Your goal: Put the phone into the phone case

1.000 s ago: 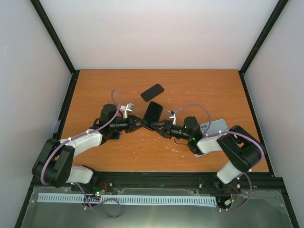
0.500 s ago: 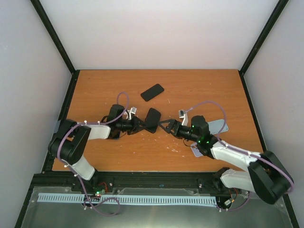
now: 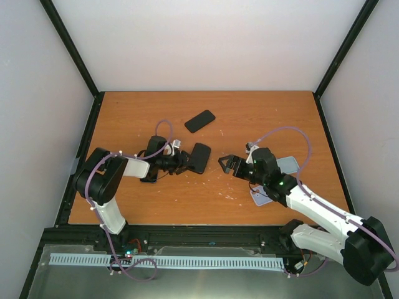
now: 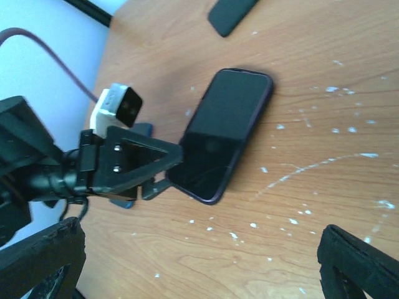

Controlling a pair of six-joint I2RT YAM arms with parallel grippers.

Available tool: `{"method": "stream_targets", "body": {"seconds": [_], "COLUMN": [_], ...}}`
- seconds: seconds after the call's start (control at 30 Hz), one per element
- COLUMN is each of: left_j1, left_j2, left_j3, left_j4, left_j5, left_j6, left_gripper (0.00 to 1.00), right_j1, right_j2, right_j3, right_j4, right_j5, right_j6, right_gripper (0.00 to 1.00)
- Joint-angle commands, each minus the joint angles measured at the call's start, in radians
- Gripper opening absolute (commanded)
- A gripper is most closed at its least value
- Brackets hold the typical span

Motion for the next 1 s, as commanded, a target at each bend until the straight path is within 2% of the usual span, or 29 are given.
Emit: {"method": "stream_targets", "body": {"seconds": [0.0,0.2,0.3,0.4,0.53,0.63,0.73,0.77,0.87,0.97], "left_j1": [0.003,0.003,0.004,0.003,0.006,0.016,0.037,0.047,0.102,0.181], "left_j2": [-0.029,-0.114,-0.154,-0.189,-0.217,-0.230,-0.248,-0.255,-0.282,-0.311], "left_j3": [0.020,0.017,0.025,0.042,0.096,0.139,0.170,0.177,0.176,0.156], "left_j4": [-0.023,-0.166,-0.238,-0.323,-0.470,-0.577,-0.664,-0.689,-0.732,-0.743], "left_j5": [-0.047,-0.142,-0.196,-0.269,-0.397,-0.478,-0.543,-0.561,-0.565,-0.544], "left_j6": [0.032,0.067,0.090,0.109,0.141,0.171,0.201,0.210,0.238,0.260], "left_gripper": [0.56,0.79,0.97,1.00,1.00,1.00,1.00,1.00,0.99,0.99], "right_j1": [-0.004,-0.003,-0.004,-0.004,-0.003,-0.008,-0.028,-0.037,-0.071,-0.106], "right_j2": [0.006,-0.008,0.006,0.018,0.028,0.030,0.032,0.032,0.035,0.052], "right_j3": [0.061,0.093,0.133,0.161,0.178,0.170,0.152,0.143,0.114,0.085], "right_j4": [-0.174,-0.297,-0.388,-0.486,-0.604,-0.648,-0.675,-0.675,-0.666,-0.647], "right_j5": [0.114,0.230,0.282,0.343,0.406,0.450,0.468,0.467,0.451,0.426], "right_j6": [-0.033,0.021,0.073,0.150,0.262,0.323,0.366,0.371,0.384,0.387], "right_gripper": [1.00,1.00,1.00,1.00,0.93,0.80,0.59,0.48,0.27,0.20]}}
